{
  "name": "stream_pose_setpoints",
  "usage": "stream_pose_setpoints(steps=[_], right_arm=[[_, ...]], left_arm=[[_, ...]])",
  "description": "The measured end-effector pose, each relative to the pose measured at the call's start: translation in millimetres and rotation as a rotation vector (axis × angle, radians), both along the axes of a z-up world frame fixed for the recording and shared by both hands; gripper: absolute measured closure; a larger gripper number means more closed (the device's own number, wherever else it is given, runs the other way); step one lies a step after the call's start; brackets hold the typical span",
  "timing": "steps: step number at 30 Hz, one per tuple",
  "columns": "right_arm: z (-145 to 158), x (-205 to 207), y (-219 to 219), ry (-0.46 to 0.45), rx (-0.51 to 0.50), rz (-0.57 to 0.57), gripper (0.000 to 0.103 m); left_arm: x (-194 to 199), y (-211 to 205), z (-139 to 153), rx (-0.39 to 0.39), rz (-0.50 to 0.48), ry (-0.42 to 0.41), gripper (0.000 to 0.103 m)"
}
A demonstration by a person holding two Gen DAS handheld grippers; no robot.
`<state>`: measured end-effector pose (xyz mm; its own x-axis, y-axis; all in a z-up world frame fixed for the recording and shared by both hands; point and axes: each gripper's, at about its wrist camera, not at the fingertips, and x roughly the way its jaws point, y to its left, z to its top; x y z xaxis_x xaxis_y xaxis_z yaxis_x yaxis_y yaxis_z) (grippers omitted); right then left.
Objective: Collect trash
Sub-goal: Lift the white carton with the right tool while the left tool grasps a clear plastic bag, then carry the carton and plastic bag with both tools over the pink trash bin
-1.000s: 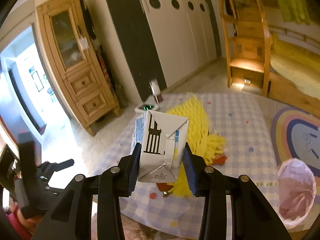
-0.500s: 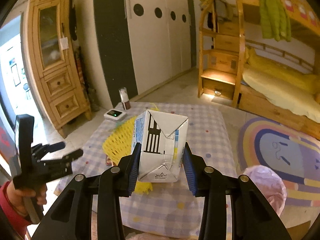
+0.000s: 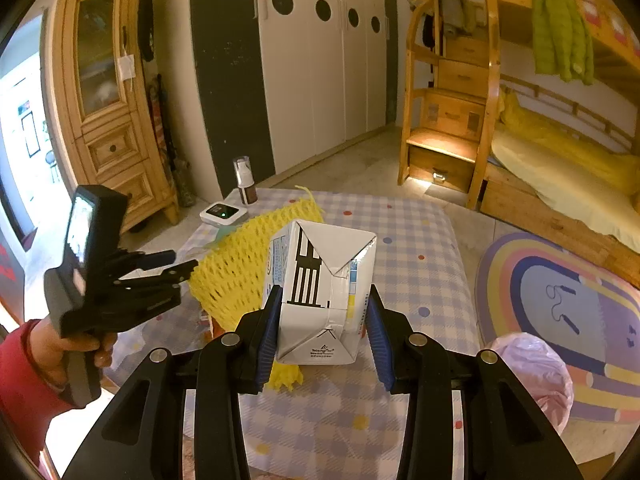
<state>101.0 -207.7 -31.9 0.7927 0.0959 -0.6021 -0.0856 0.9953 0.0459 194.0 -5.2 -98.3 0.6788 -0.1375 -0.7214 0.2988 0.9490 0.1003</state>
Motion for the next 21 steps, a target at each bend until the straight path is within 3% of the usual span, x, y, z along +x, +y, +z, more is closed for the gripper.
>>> stream_pose_setpoints(steps=[1,4,11,16,21], right_arm=[[0,0,0,0.001,-0.002,-0.001,0.062],[2,0,1,0.001,-0.004,-0.004,0.062],[9,-1,0,-0.012,0.022,-0.011,0.062],[31,-19,-6,-0.087,0.061,-0.018,0.062],[48,-45,-22,-0.135,0.074,-0.045,0.062]], left_arm=[[1,-1,0,0.003,-0.004,-0.002,0.085],[1,0,4,-0.006,-0.02,-0.027,0.099],[-20,13,57,-0.077,-0.002,-0.132,0.102],[-62,10,105,-0.144,-0.061,-0.199,0.102],[-105,-13,123,-0.207,-0.12,-0.204,0.102]])
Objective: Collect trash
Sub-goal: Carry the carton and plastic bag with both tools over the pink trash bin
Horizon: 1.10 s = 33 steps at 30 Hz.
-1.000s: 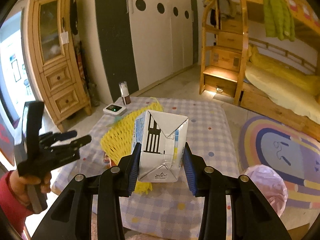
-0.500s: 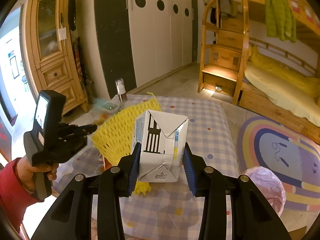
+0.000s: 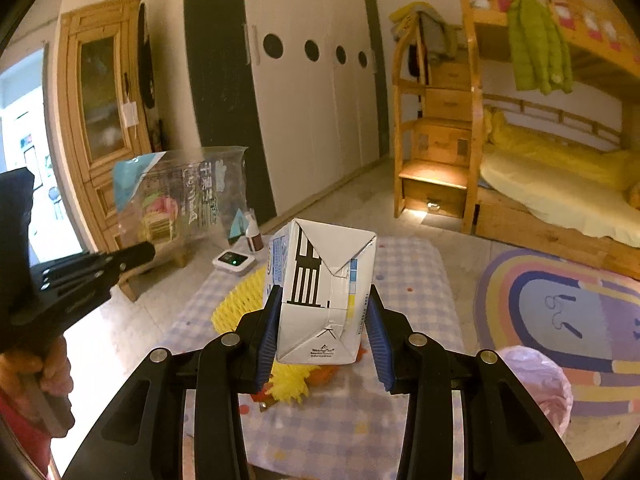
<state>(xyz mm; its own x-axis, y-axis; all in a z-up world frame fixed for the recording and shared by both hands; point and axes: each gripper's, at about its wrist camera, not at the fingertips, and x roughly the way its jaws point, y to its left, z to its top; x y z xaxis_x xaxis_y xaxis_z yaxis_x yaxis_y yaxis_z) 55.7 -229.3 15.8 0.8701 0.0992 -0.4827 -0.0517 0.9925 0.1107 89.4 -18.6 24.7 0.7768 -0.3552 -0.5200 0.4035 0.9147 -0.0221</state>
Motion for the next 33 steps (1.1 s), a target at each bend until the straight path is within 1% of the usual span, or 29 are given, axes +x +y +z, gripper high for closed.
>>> stream_pose_setpoints(steps=[3,6,14,17,21,22,26,30,33], right_arm=[[0,-20,-17,-0.001,-0.012,-0.05,0.062],[-8,-39,-40,0.016,-0.02,-0.125,0.062],[-42,-89,-105,0.103,-0.023,-0.343,0.062],[-58,-100,-132,0.135,-0.01,-0.431,0.062],[-77,-103,-160,0.172,0.014,-0.504,0.062],[-82,-101,-168,0.182,0.018,-0.521,0.062],[-99,-96,-194,0.213,0.022,-0.572,0.062],[-116,-85,-218,0.252,0.023,-0.616,0.062],[-127,-75,-230,0.279,0.02,-0.643,0.062]], left_arm=[[-17,-19,-6,-0.025,-0.028,0.014,0.102],[-34,-47,-21,-0.009,-0.068,0.01,0.102],[-49,-139,-66,0.002,-0.295,0.133,0.102],[-55,-170,-90,0.035,-0.38,0.179,0.102],[-52,-209,-105,0.076,-0.45,0.221,0.102],[-50,-216,-108,0.076,-0.463,0.233,0.102],[-33,-247,-120,0.079,-0.491,0.274,0.101],[-22,-286,-135,0.116,-0.517,0.297,0.101],[-15,-305,-141,0.125,-0.529,0.314,0.101]])
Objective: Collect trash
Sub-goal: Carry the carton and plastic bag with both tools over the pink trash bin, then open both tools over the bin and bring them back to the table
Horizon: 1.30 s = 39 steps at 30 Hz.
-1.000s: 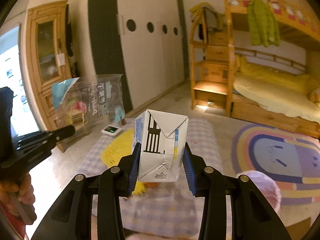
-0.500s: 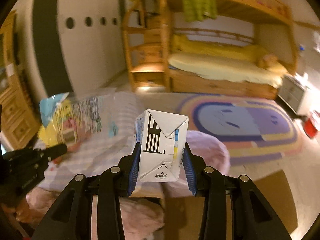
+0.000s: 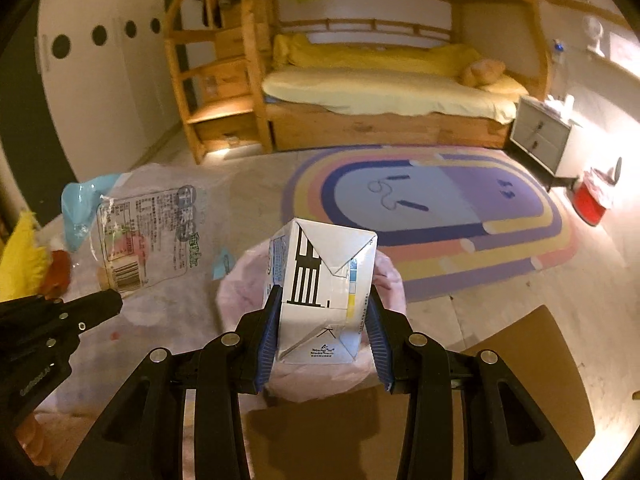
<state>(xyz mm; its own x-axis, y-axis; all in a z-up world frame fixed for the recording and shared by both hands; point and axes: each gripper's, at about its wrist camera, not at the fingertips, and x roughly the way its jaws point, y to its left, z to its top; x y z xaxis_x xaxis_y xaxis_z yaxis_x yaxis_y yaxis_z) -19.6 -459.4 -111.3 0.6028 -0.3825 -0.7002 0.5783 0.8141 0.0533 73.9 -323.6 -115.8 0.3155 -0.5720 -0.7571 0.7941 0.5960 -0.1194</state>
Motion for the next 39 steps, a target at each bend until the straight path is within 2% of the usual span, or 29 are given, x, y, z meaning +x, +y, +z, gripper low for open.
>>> stream_pose_setpoints(steps=[6,8,9,10,11,15,18,29,35,39], right_arm=[[-19,20,-23,0.05,-0.007,-0.041,0.062],[-26,28,-28,0.057,-0.001,-0.04,0.06],[-30,32,-31,0.061,0.006,-0.035,0.059],[-33,35,-33,0.065,0.012,-0.031,0.057],[-35,35,-33,0.068,0.016,-0.029,0.056],[-30,30,-29,0.056,0.029,-0.027,0.053],[-19,19,-23,0.026,0.042,-0.013,0.053],[39,-22,30,-0.086,0.092,0.067,0.049],[62,-18,79,-0.095,0.062,0.205,0.049],[67,-1,118,-0.078,0.041,0.322,0.049]], left_arm=[[25,-33,-13,0.026,0.011,0.019,0.1],[30,-38,-15,0.033,0.019,0.021,0.094],[33,-40,-17,0.039,0.023,0.029,0.081],[34,-40,-16,0.045,0.032,0.03,0.06],[36,-37,-15,0.041,0.049,0.026,0.054],[37,-20,-8,0.027,0.071,0.024,0.053],[29,0,6,0.019,0.094,-0.019,0.053],[-1,72,47,-0.018,0.163,-0.094,0.053],[-14,132,65,-0.038,0.254,-0.131,0.043],[-12,180,68,-0.042,0.362,-0.126,0.04]])
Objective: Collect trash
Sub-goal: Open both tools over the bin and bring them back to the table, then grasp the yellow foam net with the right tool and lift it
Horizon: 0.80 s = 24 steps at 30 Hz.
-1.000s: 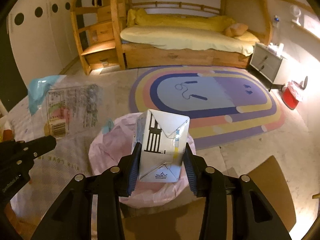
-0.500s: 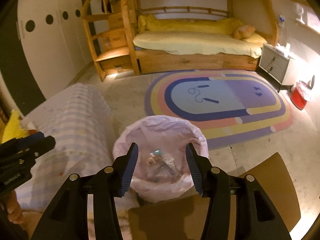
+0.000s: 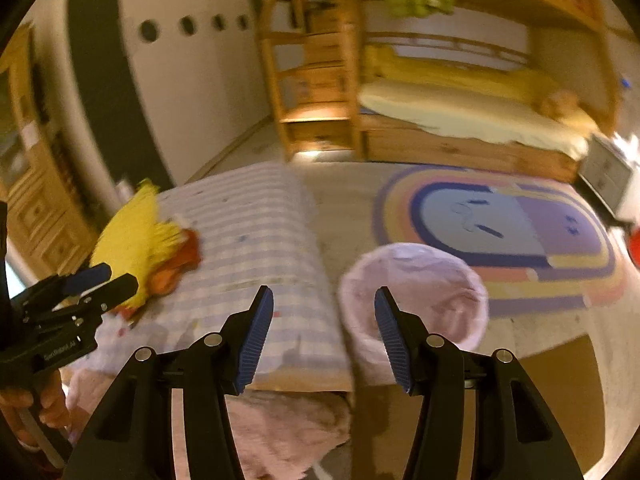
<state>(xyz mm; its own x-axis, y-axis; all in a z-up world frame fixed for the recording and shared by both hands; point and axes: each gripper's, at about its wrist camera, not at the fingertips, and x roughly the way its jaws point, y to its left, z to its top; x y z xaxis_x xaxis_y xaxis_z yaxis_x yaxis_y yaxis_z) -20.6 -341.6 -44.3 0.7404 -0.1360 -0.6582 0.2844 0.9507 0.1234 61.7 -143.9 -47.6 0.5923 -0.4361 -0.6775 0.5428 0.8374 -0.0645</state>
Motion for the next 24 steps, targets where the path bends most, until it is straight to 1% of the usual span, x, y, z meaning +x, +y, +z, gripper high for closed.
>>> stream_pose_setpoints(steps=[4,7,10,14,18,21,22,24], right_arm=[[2,21,35,0.006,-0.014,0.102,0.045],[5,36,60,0.002,-0.032,0.168,0.039],[5,49,80,-0.005,-0.037,0.218,0.039],[9,68,95,-0.018,-0.044,0.266,0.039],[12,89,108,-0.04,-0.051,0.312,0.042],[12,106,118,-0.051,-0.055,0.342,0.047],[11,110,121,-0.054,-0.053,0.354,0.049],[8,118,126,-0.051,-0.059,0.367,0.051]], left_arm=[[2,46,1,0.024,0.109,-0.035,0.038],[5,79,1,0.024,0.183,-0.033,0.038],[9,107,-3,0.03,0.246,-0.025,0.037],[17,147,-7,0.039,0.339,-0.021,0.037],[26,181,-7,0.052,0.444,-0.026,0.037],[31,198,-7,0.044,0.492,-0.019,0.036],[31,200,-8,0.047,0.499,-0.019,0.035],[34,203,-10,0.06,0.51,-0.015,0.035]])
